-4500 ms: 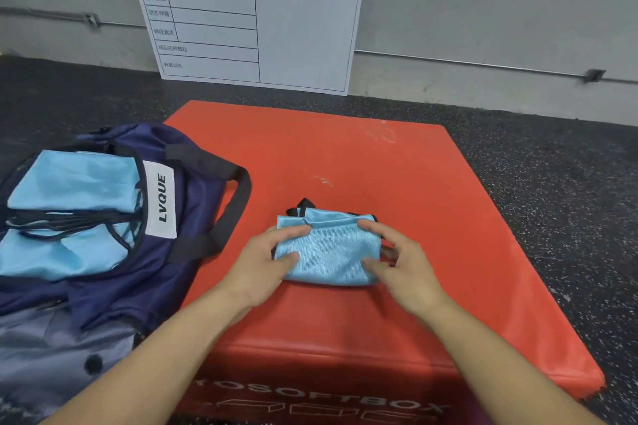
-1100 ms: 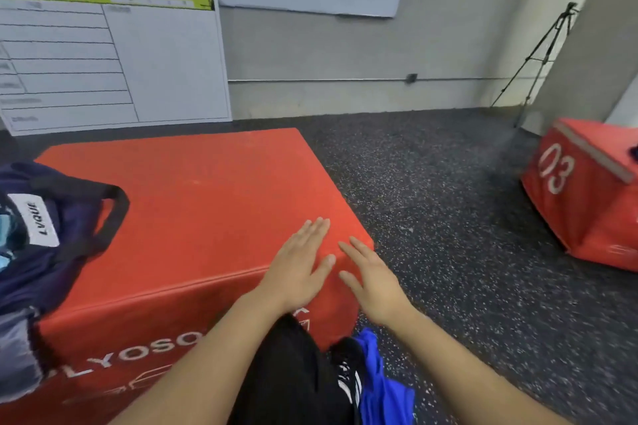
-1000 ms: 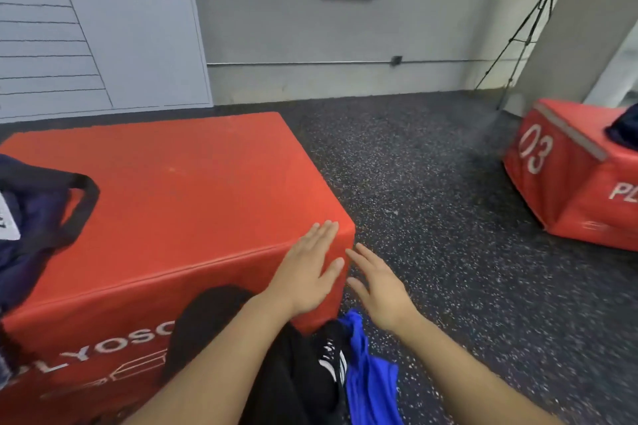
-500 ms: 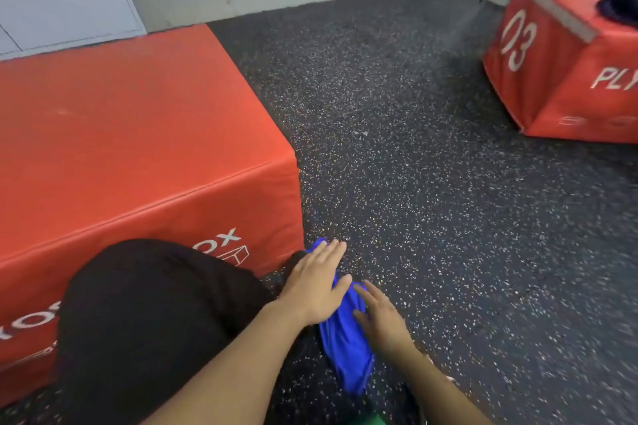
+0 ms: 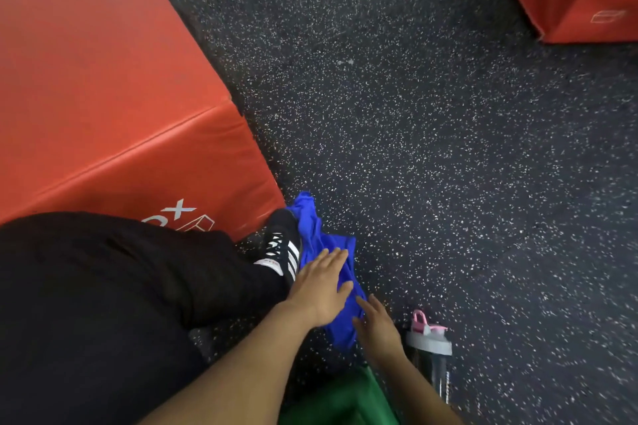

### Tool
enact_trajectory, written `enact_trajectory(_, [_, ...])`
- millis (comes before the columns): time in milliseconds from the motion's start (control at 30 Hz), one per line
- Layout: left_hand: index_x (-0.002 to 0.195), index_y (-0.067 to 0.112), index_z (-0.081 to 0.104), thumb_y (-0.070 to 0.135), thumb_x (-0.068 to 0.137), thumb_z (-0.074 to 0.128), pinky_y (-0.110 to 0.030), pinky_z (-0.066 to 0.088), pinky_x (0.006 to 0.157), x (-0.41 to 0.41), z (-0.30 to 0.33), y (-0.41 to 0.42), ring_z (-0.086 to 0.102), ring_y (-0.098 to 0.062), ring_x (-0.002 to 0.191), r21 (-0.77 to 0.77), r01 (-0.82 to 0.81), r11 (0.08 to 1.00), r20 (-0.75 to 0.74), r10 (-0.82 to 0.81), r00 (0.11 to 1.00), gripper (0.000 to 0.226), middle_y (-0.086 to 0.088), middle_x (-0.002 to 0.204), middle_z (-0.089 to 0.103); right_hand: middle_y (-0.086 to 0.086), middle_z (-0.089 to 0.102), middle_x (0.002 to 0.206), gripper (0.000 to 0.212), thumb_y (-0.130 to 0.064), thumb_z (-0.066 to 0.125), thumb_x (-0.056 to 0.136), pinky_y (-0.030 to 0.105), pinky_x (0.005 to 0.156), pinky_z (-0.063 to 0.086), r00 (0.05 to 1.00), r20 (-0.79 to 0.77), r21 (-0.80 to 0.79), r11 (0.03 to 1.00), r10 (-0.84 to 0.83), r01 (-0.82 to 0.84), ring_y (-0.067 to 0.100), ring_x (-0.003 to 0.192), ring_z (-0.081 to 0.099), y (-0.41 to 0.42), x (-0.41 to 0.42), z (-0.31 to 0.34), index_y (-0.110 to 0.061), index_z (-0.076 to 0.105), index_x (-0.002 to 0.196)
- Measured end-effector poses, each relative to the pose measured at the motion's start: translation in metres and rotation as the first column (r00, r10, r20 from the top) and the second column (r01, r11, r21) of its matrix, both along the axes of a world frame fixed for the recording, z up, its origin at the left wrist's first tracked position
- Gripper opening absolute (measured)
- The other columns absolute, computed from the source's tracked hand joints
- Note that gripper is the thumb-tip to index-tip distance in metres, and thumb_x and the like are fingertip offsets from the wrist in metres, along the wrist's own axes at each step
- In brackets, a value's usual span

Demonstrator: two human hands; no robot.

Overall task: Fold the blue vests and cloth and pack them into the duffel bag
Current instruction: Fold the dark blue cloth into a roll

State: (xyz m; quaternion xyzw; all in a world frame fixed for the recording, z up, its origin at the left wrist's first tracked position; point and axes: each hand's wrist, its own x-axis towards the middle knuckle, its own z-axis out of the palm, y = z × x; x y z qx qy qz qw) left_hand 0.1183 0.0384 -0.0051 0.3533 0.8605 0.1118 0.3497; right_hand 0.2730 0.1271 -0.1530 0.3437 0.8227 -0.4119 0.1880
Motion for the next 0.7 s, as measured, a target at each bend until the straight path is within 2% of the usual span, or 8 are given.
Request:
enact_trajectory(233, [0.162,0.026,0.008,0.037,0.106,0.043,-0.029,0.001,0.123,0.000,-0.018,-0.006,-0.002,-0.010,0.155,-0.077,-0.028,0.997,0.042,0.031,0.999,0.067,0.011,0.169,0.005,0.008,0.021,0.168,0.053,-0.038,0.051,0.103,0.034,0.118,0.033,0.994,0.112,-0.010,1.000,0.013,-0.011,0.028,0.150,0.031,-0.006,0.010,-0.029,-0.029,0.042,0.155])
enact_trajectory(333, [0.162,0.026,0.008,0.037,0.106,0.042,-0.028,0.000,0.122,-0.002,-0.019,-0.008,-0.002,-0.010,0.155,-0.078,-0.033,0.996,0.043,0.037,0.998,0.066,0.011,0.169,0.005,0.009,0.018,0.168,0.052,-0.037,0.043,0.106,0.037,0.120,0.028,0.984,0.156,-0.007,0.997,0.080,-0.080,0.031,0.152,0.023,-0.012,0.010,-0.035,-0.028,0.037,0.157])
enact_trajectory(400, [0.162,0.026,0.009,0.036,0.106,0.042,-0.027,0.000,0.121,-0.003,-0.019,-0.011,-0.001,-0.009,0.155,-0.074,-0.042,0.996,0.040,0.045,0.998,0.066,0.010,0.169,0.006,0.010,0.015,0.168,0.051,-0.035,0.038,0.108,0.039,0.120,0.029,0.978,0.183,0.019,0.994,0.102,-0.107,0.034,0.149,0.024,-0.014,0.007,-0.035,-0.028,0.033,0.158])
enact_trajectory(533, [0.162,0.026,0.010,0.036,0.106,0.043,-0.026,0.001,0.122,-0.007,-0.020,-0.017,0.001,-0.009,0.155,-0.076,-0.064,0.995,0.032,0.066,0.997,0.066,0.009,0.169,0.007,0.008,0.016,0.166,0.051,-0.029,0.033,0.109,0.036,0.118,0.031,0.965,0.209,0.056,0.984,0.156,-0.171,0.031,0.146,0.028,-0.016,-0.001,-0.036,-0.022,0.030,0.159])
enact_trajectory(600, [0.162,0.026,0.010,0.036,0.106,0.044,-0.028,0.003,0.123,-0.008,-0.019,-0.020,0.001,-0.009,0.155,-0.076,-0.079,0.994,0.040,0.082,0.996,0.067,0.010,0.169,0.007,0.003,0.016,0.166,0.052,-0.027,0.035,0.108,0.036,0.118,0.031,0.951,0.221,0.063,0.970,0.216,-0.235,0.029,0.146,0.028,-0.019,-0.004,-0.036,-0.019,0.028,0.159])
enact_trajectory(700, [0.162,0.027,0.010,0.035,0.106,0.045,-0.029,0.003,0.123,-0.008,-0.014,-0.023,0.000,-0.008,0.155,-0.070,-0.091,0.993,0.048,0.094,0.994,0.067,0.011,0.169,0.007,-0.001,0.019,0.165,0.052,-0.019,0.038,0.105,0.035,0.117,0.032,0.950,0.224,0.070,0.968,0.219,-0.240,0.026,0.144,0.030,-0.021,-0.007,-0.030,-0.016,0.031,0.157])
